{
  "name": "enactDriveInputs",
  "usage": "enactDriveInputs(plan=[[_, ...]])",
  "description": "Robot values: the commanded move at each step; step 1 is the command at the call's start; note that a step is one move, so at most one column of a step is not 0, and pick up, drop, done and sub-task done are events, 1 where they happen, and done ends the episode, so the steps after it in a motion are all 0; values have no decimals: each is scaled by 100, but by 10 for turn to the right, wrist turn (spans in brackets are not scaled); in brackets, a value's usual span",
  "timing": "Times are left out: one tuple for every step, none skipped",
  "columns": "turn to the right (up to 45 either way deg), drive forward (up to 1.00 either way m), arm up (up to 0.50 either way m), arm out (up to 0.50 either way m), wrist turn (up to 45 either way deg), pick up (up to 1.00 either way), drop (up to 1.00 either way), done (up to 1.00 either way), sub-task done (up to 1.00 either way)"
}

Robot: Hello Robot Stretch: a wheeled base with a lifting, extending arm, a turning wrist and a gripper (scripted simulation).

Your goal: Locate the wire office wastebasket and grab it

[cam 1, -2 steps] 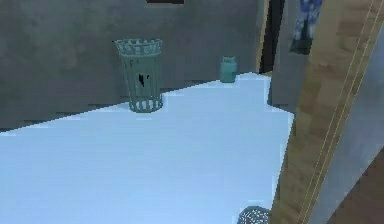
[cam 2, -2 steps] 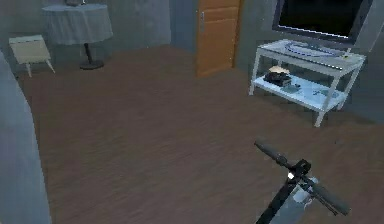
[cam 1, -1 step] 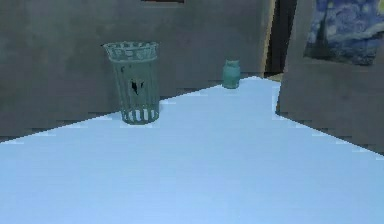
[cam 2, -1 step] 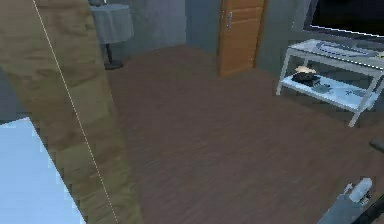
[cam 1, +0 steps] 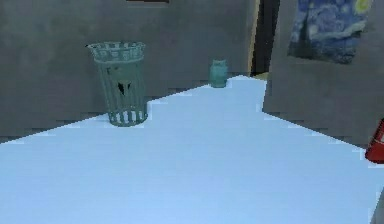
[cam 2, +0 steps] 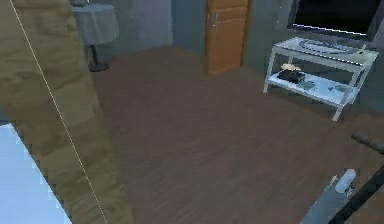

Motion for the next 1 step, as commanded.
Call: enactDriveInputs(plan=[[0, 60, 0, 0, 0, 0, 0, 0, 0]])
